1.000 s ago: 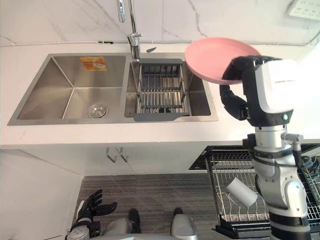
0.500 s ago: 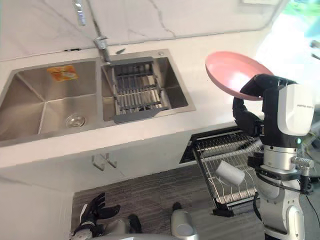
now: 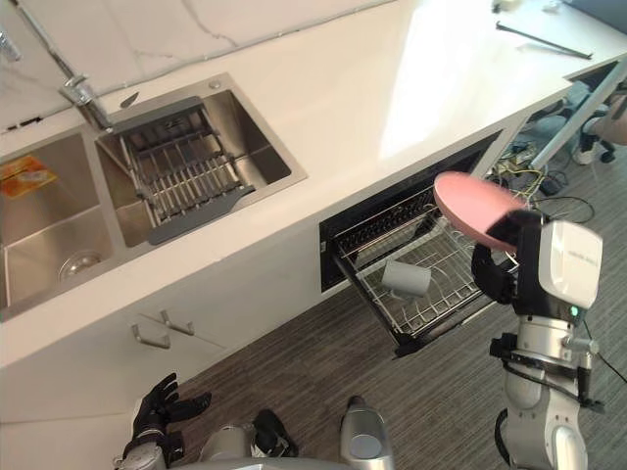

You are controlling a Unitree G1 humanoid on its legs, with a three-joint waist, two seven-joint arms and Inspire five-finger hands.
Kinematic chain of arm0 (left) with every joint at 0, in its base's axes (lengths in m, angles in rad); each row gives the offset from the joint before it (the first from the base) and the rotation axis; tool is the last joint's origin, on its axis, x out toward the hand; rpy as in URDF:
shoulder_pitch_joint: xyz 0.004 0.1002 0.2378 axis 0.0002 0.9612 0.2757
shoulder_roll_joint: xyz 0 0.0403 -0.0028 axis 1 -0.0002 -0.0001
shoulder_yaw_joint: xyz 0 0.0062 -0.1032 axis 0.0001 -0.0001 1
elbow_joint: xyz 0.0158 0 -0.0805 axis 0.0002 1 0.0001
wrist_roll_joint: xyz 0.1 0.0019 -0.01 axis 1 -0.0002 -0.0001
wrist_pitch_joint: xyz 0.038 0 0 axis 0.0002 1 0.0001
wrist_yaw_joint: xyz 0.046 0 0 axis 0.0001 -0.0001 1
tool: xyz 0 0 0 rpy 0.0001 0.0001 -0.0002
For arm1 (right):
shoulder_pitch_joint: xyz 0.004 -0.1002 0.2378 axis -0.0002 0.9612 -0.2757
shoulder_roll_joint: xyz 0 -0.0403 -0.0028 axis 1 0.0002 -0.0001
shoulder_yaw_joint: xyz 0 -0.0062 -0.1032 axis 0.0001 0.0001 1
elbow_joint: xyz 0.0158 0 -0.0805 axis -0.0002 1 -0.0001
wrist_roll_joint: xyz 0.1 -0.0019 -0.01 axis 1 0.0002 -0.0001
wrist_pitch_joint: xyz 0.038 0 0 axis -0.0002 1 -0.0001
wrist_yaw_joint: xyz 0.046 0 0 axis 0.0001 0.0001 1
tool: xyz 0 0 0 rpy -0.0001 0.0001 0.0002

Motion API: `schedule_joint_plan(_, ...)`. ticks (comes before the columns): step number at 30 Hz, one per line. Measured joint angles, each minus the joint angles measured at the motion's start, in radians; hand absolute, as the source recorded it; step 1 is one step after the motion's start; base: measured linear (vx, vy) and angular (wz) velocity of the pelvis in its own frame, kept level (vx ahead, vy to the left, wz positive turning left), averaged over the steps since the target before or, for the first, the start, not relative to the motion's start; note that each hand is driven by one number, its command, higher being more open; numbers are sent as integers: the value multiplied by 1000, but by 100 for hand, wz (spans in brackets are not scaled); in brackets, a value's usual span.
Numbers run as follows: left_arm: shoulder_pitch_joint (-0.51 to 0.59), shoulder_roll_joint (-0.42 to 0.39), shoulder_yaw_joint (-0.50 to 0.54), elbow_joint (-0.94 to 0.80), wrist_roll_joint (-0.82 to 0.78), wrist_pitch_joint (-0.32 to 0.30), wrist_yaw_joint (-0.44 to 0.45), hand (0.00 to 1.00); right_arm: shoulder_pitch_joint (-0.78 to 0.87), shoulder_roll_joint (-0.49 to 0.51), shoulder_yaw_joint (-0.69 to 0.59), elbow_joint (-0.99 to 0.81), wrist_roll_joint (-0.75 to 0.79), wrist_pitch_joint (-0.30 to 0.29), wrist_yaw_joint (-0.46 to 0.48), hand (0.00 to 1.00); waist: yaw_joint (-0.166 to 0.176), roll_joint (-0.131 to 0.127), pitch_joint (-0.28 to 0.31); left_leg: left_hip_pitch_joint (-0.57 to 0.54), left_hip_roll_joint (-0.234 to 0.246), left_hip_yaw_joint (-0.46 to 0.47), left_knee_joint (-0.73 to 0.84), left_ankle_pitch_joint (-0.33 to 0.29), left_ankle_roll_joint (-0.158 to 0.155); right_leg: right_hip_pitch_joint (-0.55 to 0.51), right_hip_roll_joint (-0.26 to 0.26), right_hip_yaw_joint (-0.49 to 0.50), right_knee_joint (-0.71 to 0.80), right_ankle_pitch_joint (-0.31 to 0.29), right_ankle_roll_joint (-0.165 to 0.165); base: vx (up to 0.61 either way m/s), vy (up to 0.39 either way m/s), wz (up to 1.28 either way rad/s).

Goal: Walk over to the sink, pick up the cup, carry it to the dishwasher, place the cup inside the dishwasher, then close the dishwasher door

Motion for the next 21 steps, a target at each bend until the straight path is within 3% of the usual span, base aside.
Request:
schedule_joint_plan(2, 0, -8, -21, 0, 1, 0, -3, 90, 17, 20, -12, 7, 11, 12, 1, 30, -16, 1, -1, 0, -4, -2, -18, 9, 0, 1, 3, 5, -21, 12, 1, 30, -21, -13)
schedule_joint_plan(5, -2, -19, -29, 0, 1, 0, -9, 90, 34, 30, -13, 17, 75, 11, 1, 30, -18, 3, 0, 5, -16, -49, -43, 20, -8, 18, 4, 15, -57, 35, 7, 35, 8, -13)
schedule_joint_plan(10, 0, -18, -29, 2, 1, -1, -21, 90, 9, 24, -13, 65, 149, 0, 1, 30, -16, 21, 13, 8, -38, -50, -61, 31, -10, 17, -11, 15, -75, 47, 16, -36, 46, 2)
schedule_joint_plan(14, -5, -12, -29, 1, 1, -1, -20, 90, -83, -55, -9, 151, 169, -1, 5, 30, -14, 57, 40, -40, -58, -48, -68, 47, 2, -38, -24, 23, -73, 68, 27, -84, 46, 1)
schedule_joint_plan(21, -42, 17, -28, 1, 0, -4, -19, 90, -252, -152, 8, 282, 209, -4, 6, 30, -4, 61, 112, -116, -75, -48, -66, 69, 25, -116, -38, 33, -71, 102, 35, -73, 40, 2)
